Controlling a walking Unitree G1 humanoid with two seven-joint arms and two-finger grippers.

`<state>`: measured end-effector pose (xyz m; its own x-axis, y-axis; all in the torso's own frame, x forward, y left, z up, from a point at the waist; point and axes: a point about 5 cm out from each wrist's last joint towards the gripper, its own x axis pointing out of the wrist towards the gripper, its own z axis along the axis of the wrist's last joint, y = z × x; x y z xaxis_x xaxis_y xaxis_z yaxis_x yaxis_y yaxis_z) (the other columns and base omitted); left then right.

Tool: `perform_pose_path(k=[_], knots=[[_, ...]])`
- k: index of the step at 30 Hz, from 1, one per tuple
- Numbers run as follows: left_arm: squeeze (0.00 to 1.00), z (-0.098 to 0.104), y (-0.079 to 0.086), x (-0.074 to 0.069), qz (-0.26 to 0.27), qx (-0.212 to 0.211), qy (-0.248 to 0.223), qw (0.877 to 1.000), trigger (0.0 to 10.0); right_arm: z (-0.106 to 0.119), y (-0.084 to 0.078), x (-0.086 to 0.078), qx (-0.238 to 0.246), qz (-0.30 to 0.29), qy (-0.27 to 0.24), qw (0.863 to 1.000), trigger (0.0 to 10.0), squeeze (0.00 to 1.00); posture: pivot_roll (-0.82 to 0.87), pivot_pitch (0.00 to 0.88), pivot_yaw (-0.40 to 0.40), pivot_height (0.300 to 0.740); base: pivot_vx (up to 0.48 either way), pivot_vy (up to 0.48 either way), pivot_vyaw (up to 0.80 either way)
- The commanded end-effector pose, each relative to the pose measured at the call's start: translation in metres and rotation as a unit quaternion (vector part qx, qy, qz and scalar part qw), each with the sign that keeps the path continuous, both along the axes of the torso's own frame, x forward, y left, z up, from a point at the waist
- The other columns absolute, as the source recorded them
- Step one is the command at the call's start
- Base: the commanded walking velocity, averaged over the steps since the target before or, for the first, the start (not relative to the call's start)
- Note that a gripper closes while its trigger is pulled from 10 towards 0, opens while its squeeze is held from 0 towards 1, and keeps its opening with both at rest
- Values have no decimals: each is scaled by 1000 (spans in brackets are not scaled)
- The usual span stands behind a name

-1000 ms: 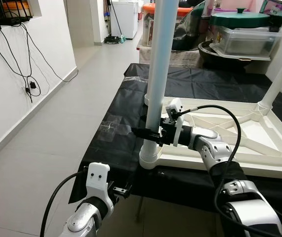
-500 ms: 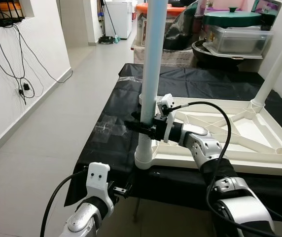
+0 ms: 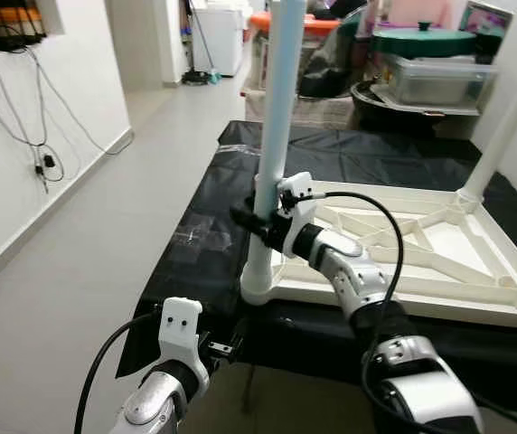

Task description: Building children table

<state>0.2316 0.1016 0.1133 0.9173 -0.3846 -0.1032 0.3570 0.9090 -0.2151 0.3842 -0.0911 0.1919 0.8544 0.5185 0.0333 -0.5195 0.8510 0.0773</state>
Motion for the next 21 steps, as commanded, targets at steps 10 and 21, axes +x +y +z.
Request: perform_pose_path(k=[10,21], knots=[[0,-4,0,0,-2,8,5,1000,10000,-22,-69,-22,12,-461,55,886,0,0,173,0,-46,740,0,0,0],[0,-6,0,1,-4,10,5,1000,10000,-17,-27,-27,27,-399,35,916,10000,1000,168,0,-46,740,0,0,0]])
